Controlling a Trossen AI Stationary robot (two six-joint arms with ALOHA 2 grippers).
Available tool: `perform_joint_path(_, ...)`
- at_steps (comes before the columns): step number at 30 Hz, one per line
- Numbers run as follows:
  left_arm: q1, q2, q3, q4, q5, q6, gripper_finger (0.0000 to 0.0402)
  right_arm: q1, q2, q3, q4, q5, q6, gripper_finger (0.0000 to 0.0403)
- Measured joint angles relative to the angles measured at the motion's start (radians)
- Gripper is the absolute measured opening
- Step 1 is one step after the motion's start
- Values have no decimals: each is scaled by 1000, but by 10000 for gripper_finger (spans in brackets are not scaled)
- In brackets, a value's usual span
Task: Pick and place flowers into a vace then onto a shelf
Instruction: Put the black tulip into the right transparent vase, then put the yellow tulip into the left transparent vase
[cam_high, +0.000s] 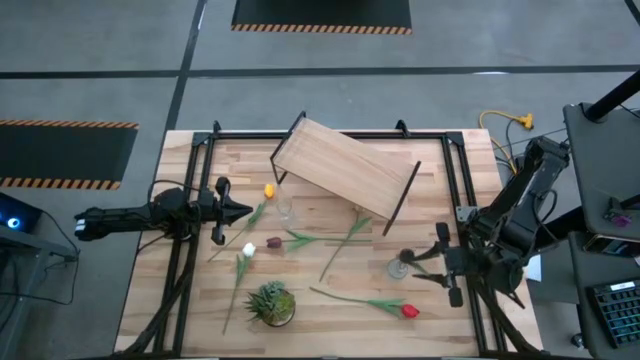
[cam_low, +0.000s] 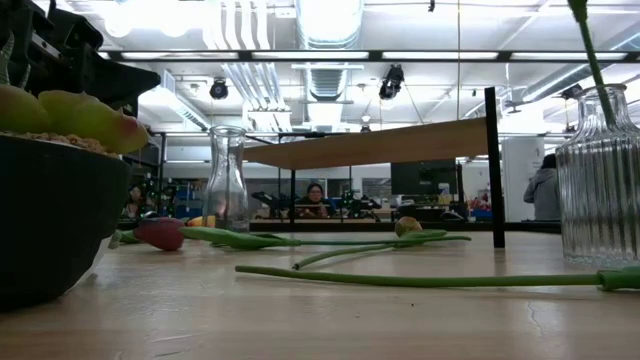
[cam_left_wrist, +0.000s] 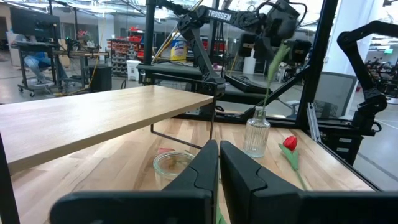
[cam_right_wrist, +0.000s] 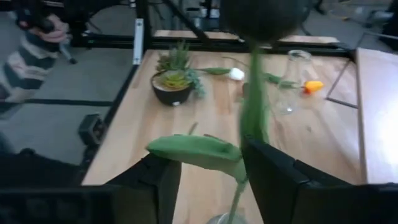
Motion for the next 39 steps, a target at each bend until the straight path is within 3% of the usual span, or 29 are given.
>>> perform_joint_path(13, 0, 0, 0, 0, 0, 0, 0, 0, -46, 71, -107, -20, 1, 155)
perform_joint_path(32, 0, 0, 0, 0, 0, 0, 0, 0, -178, 24, -49, 2, -266, 124)
perform_joint_path(35, 0, 0, 0, 0, 0, 0, 0, 0, -191, -12, 32, -78, -338, 119)
perform_joint_path(39, 0, 0, 0, 0, 0, 0, 0, 0, -206, -46, 171, -314, -403, 111)
